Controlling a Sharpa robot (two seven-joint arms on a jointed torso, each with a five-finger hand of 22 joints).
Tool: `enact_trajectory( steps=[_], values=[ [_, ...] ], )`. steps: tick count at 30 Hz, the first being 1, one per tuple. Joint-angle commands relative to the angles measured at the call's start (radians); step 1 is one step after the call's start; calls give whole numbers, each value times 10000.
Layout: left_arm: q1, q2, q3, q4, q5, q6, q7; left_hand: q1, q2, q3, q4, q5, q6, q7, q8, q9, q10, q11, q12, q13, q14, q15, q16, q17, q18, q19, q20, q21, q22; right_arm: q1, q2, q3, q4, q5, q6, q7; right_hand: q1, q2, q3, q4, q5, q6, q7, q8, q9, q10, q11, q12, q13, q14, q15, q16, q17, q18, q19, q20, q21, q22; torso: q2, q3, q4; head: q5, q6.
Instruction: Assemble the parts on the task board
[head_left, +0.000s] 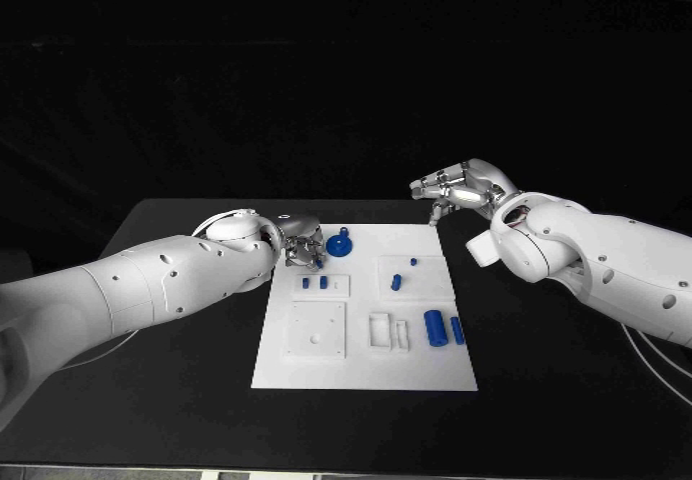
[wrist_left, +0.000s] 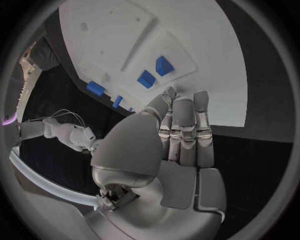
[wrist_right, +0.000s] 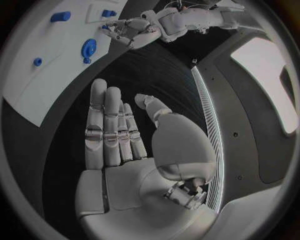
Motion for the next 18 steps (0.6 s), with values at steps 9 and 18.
enact_trajectory(
  steps=[9, 18],
  values=[
    [-34, 77, -183, -80, -4, 132, -12, -153, -124, 113, -126, -70, -895, -83, 38, -10, -531, 152, 49, 3, -101, 121, -63, 28, 131, -48, 58, -44, 204, -3, 15, 7, -7, -103, 57, 127, -60, -30, 73, 11, 43, 77, 23, -38, -11, 14, -17, -51, -14, -75, -11, 39, -17, 75, -65, 15, 29, 11, -3, 1, -14, -30, -27],
    [-37, 37, -211, -73, 7, -25, -39, -242, -306, 288, -160, -73, -1355, -293, 35, -13, -602, 178, 47, 2, -143, 135, -42, 37, 143, -10, 75, -99, 202, -4, 7, 7, -13, -97, 54, 131, -65, -26, 70, 4, 38, 80, 23, -39, -11, -5, -13, -53, -15, -74, -9, 44, -19, 76, -62, 17, 21, 31, -6, -6, 13, -49, -28]
  ],
)
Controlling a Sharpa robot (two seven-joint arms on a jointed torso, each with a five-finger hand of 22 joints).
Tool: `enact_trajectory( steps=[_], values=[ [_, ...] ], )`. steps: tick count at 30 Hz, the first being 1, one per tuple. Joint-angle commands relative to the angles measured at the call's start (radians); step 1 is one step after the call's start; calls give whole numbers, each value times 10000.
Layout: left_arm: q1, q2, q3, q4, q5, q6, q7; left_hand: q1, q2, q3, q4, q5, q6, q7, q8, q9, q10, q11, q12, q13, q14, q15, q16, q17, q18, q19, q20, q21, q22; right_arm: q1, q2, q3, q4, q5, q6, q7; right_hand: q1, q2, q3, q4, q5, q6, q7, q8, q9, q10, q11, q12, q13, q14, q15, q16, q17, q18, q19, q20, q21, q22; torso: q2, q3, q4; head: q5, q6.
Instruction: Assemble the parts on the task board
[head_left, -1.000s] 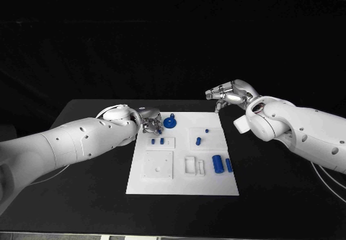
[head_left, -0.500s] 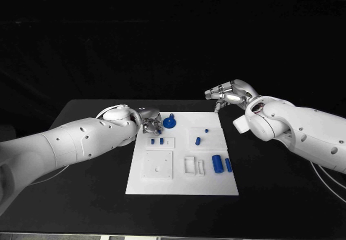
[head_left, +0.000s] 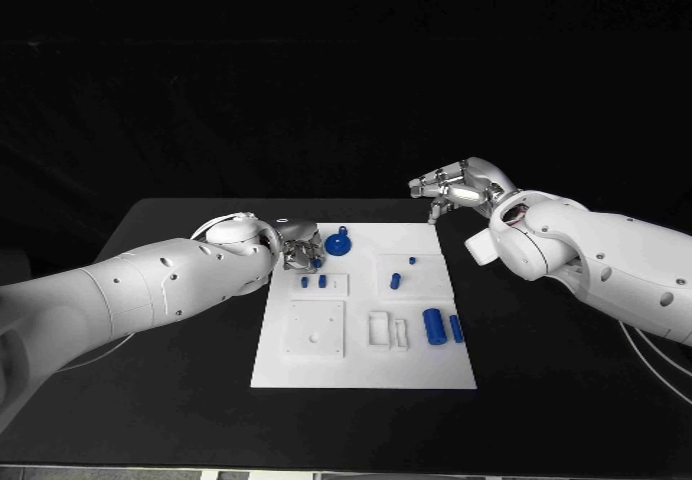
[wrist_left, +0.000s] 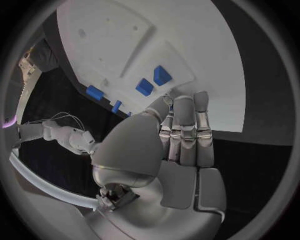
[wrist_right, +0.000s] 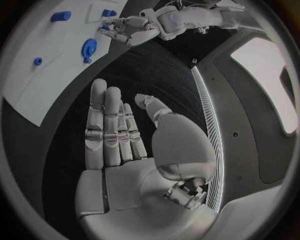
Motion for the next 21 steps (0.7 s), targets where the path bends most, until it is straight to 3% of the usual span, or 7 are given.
enact_trajectory(
  steps=[1, 3, 14, 16, 18, 21],
  values=[
    [-3, -5, 1, 22, 12, -65, -49, -4, -141, 72, 10, -38, -219, -70, -3, -9, -47, 11, 44, -11, -26, 32, 4, 15, 141, 34, 40, -69, 201, -4, 4, 7, 4, -97, 53, 125, -65, -26, 70, 4, 38, 81, 23, -39, -11, -5, -13, -53, -15, -74, -9, 44, -11, 84, -61, 17, 21, 8, -2, -10, 13, -2, 13],
    [-3, -13, 0, 26, 27, -125, -71, -26, -210, 82, 7, -48, -643, -231, -9, -15, -69, 26, 43, -11, -37, 41, -2, 12, 137, 52, 47, -90, 192, -4, 4, 7, 3, -96, 52, 126, -65, -26, 70, 4, 38, 81, 23, -39, -11, -5, -13, -53, -15, -74, -9, 44, -11, 84, -61, 17, 21, 8, -3, -11, 8, 7, 15],
    [-4, -61, 2, 4, 83, -559, -117, 26, -379, 169, 54, -37, -1803, -344, -44, -50, -261, 97, 45, -11, -53, 79, -24, -7, 164, 119, 70, -199, 201, -5, 9, 7, -20, -92, 68, 122, -69, -27, 61, -1, 25, 72, 26, -40, -12, -26, -7, -54, -15, -76, -5, 42, -15, 85, -60, 19, 13, 13, 6, -11, -1, 39, 32],
    [-4, -63, 2, -20, 95, -640, -118, 36, -421, 164, 58, -37, -1948, -390, -49, -55, -435, 153, 46, -11, -63, 109, -30, -11, 183, 124, 90, -213, 201, -5, 10, 7, -31, -94, 88, 108, -64, -29, 55, -7, 13, 89, 22, -33, -9, -59, 2, -58, -16, -80, 0, 40, -16, 86, -64, 22, 9, 13, 7, -11, 1, 48, 34],
    [-4, -62, 3, -61, 113, -712, -120, 71, -514, 127, 49, -30, -2468, -470, -67, -74, -931, 305, 51, -10, -135, 206, -76, -34, 234, 110, 157, -247, 198, -5, 9, 7, -47, -122, 116, 68, -42, -28, 48, -29, -18, 94, 27, -39, -12, -104, 12, -54, -14, -81, 4, 41, -17, 90, -63, 24, 8, 16, 6, -5, 0, 48, 34],
    [-3, -62, 4, -130, 124, -771, -120, 126, -557, 57, 85, -26, -2563, -413, -71, -78, -1222, 393, 51, -11, -170, 270, -105, -56, 318, 108, 236, -286, 198, -5, 10, 7, -87, -289, 178, -18, 68, -82, 32, -154, -194, 22, 64, -42, -14, -124, 23, -53, -15, -57, -2, 58, -10, 106, -38, 16, 28, 38, 2, -5, -3, 48, 42]
  ],
)
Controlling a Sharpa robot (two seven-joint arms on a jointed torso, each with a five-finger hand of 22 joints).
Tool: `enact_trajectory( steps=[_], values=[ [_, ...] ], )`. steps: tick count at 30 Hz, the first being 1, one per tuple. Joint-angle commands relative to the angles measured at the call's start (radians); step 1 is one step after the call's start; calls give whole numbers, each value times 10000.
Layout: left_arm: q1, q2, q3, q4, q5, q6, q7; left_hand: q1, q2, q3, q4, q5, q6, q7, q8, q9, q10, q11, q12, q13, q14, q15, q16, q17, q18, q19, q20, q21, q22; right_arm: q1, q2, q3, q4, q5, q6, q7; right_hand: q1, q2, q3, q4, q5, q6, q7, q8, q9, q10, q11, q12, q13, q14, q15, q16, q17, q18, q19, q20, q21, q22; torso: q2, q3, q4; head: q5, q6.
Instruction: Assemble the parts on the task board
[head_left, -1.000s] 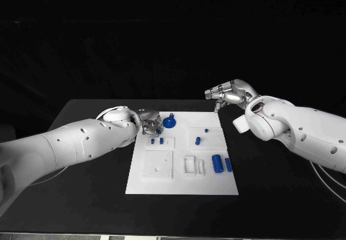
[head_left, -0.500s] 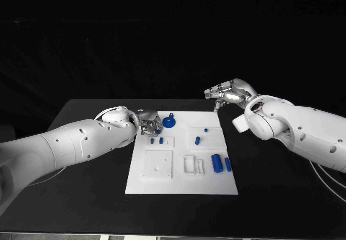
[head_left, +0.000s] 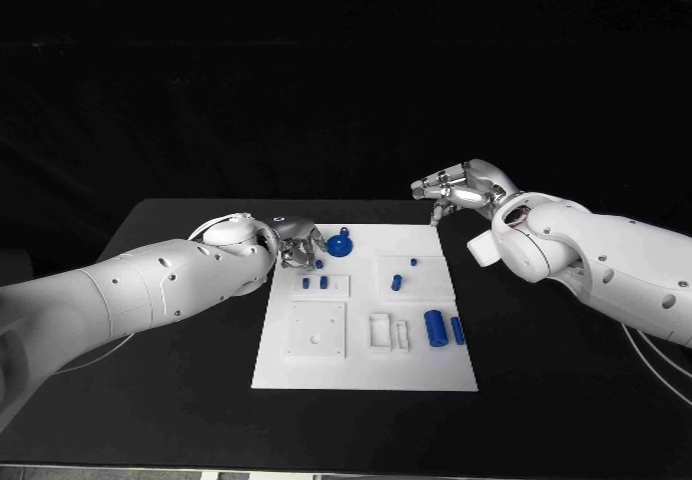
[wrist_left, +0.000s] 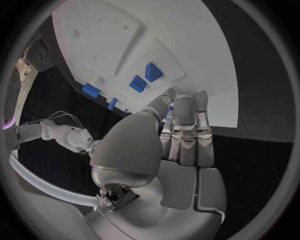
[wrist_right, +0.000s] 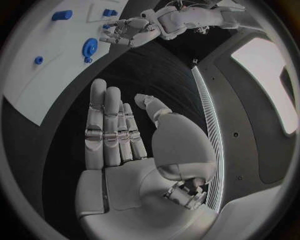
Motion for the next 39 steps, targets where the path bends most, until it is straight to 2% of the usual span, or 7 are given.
enact_trajectory(
  steps=[1, 5, 9, 14, 23, 34, 39],
  values=[
    [1, 4, 7, -73, 91, -372, -14, 76, -121, -105, 31, -27, -173, 13, -71, -13, -382, 99, 48, -14, -47, 142, -89, -39, 101, -32, 134, -80, 195, -3, 9, 7, -54, -439, 191, -60, 143, -103, -25, -189, -321, -31, 38, -40, -13, -80, -27, -53, -15, -42, -6, 70, 2, 174, -23, 10, 44, 39, -5, 5, -5, -3, 17],
    [5, -53, 16, -166, 125, -594, 34, 258, -90, -316, 106, 3, -123, 108, -68, -10, -480, 139, 46, -14, -112, 178, -135, -91, 183, -37, 204, -149, 213, -3, 21, 7, -233, -1624, 341, -209, 473, -112, -51, -509, -937, -64, 58, -39, -12, 6, -47, -55, -19, 141, -55, 234, 92, 220, 145, -42, 211, 204, -16, 6, -7, -45, 49],
    [41, -198, 55, -214, 427, -1000, 205, 295, 106, -69, 71, 3, 2168, 825, 301, 144, 804, -249, 314, 26, -252, -6, -333, -189, 141, -205, 135, -93, 263, -2, 65, 7, -503, -3504, 491, -365, 756, -76, -63, -879, -1442, -22, 38, -41, -13, 219, -122, -66, -21, 365, -143, 611, 377, 258, 292, -126, 600, 699, -30, 9, -7, -133, 100],
    [162, -482, 248, -152, 1932, -1517, 548, 355, 83, -311, 44, -20, 3079, 804, 79, 98, 1656, -436, 95, 10, -1016, -101, -2242, -1080, -398, -1213, -65, -588, 144, -1, 133, 6, -740, -6085, 790, -614, 909, -64, -102, -953, -2135, 195, -76, -35, -6, 591, -255, -82, -15, 630, -224, 887, 606, 272, 417, -184, 922, 1099, -27, 8, 6, -234, 183],
    [527, -1411, 503, 814, 6529, -2162, 1424, 200, 173, -496, 98, -6, 3060, 851, 41, 91, 1441, -302, 97, 8, -1024, 103, -4859, -2037, -574, -1538, 113, -1723, -392, 0, 418, -7, -1106, -9116, 1267, -1231, 888, -341, 483, -793, -3189, 318, -138, -37, -6, 475, -245, -90, -16, 859, -231, 941, 834, 229, 429, -208, 1218, 1589, -16, 15, 19, -293, 275],
    [775, -2712, 541, 2666, 9707, -1852, 2224, -132, 0, -37, 44, 35, 2780, 972, 53, 90, 502, 110, 72, -11, -590, 788, -10513, -2148, -532, -2276, 856, -3213, -2582, -1, 825, -233, -1405, -10358, 1957, -1638, 947, -606, 503, -474, -3687, 262, -176, -35, -6, 224, -194, -94, -16, 963, -199, 913, 924, 252, 514, -174, 1210, 1609, 9, 5, 76, -315, 360],
    [800, -2988, 541, 3102, 10257, -1831, 2381, -95, -5, -52, 83, 46, 2779, 978, 42, 87, 468, 124, 72, -10, -752, 860, -10587, -2190, -565, -2283, 872, -3268, -2891, -5, 888, -312, -1366, -10373, 2235, -1655, 1039, -724, 491, -277, -3687, 247, -177, -39, -8, 211, -191, -94, -16, 973, -196, 889, 991, 254, 530, -170, 1177, 1599, 14, -5, 74, -316, 368]
  ],
)
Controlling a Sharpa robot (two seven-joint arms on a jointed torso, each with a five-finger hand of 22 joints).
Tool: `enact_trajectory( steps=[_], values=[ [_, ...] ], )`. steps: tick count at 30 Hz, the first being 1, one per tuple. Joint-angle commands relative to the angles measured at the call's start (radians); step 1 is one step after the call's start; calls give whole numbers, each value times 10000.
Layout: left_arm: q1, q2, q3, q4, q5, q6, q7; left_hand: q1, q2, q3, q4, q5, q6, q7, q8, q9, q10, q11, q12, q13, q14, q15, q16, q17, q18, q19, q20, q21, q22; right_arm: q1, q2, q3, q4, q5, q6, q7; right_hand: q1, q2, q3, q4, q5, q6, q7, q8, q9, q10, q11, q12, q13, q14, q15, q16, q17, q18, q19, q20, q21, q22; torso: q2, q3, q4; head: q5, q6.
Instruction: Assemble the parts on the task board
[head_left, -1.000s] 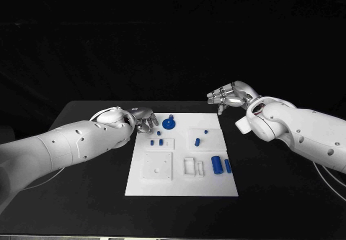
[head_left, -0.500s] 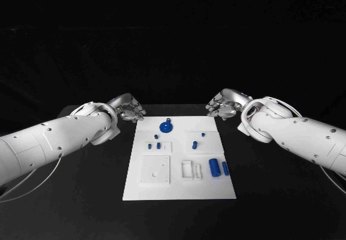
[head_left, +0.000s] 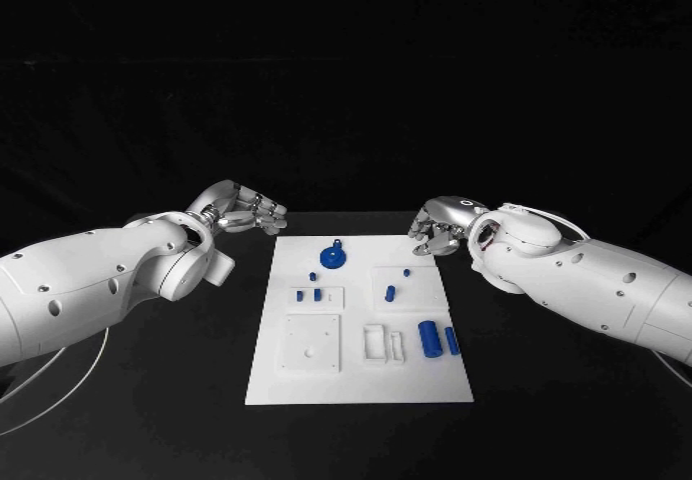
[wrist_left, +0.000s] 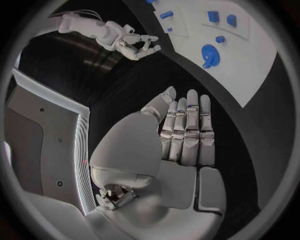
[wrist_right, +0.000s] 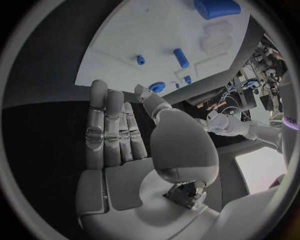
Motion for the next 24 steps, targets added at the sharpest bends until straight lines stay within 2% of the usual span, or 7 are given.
enact_trajectory(
  steps=[1, 9, 15, 20, 24],
  values=[
    [29, -66, 13, 182, 1249, -13, 565, -20, -15, 23, 40, 52, -51, 26, -34, -2, -85, -5, -48, -12, -78, 60, -22, -14, -87, 1, 59, -10, -151, -4, 19, -30, 47, -503, 648, -192, -31, -106, -14, 58, 5, -35, -47, -39, -8, -94, 4, -46, -5, 61, 0, -15, 14, 90, 312, -23, -24, -7, 8, -12, -9, 14, 12],
    [36, -136, 12, 317, 1512, 37, 667, -23, -25, 8, 68, 48, -55, 30, -36, -3, -102, 8, -49, -9, -116, 76, -31, -17, -83, 18, 73, -6, -338, -76, -54, -92, 392, -270, 1045, -151, -79, -123, 93, 22, 484, -24, -41, -38, -7, -63, -2, -47, -6, 58, -10, -14, 50, 81, 303, -34, -17, 30, 2, 3, -37, 89, -18],
    [37, -120, 11, 317, 1604, 67, 706, -14, -25, -2, 85, 51, -57, 32, -36, -3, -126, 18, -48, -9, -146, 88, -31, -18, -80, 26, 84, 3, -492, -160, -52, -181, 499, -295, 1235, -210, -125, -139, 166, -26, 557, -43, -34, -41, -9, -95, 7, -50, -7, 53, -6, -15, 68, 78, 283, -35, -11, 71, -3, 9, -16, 78, -21],
    [37, -113, 11, 335, 1658, 109, 727, -26, -17, -10, 108, 38, -59, 34, -35, -3, -136, 21, -50, -9, -167, 97, -34, -20, -82, 31, 90, 4, -587, -238, 37, -278, 394, -573, 1167, -318, -157, -162, 127, -25, 500, -80, -24, -38, -8, -198, 33, -46, -5, 52, 14, -23, 71, 90, 278, -18, -18, 84, 12, 12, -6, 51, -14],
    [37, -98, 11, 352, 1690, 152, 735, -26, -17, -10, 108, 38, -59, 34, -35, -3, -136, 21, -50, -9, -167, 97, -34, -20, -82, 31, 90, 4, -587, -313, 159, -343, 258, -896, 815, -433, -144, -165, 106, -15, 413, -87, -13, -39, -9, -212, 39, -48, -6, 55, 17, -29, 71, 102, 293, -13, -24, 84, 3, 9, 0, 37, -37]
  ],
)
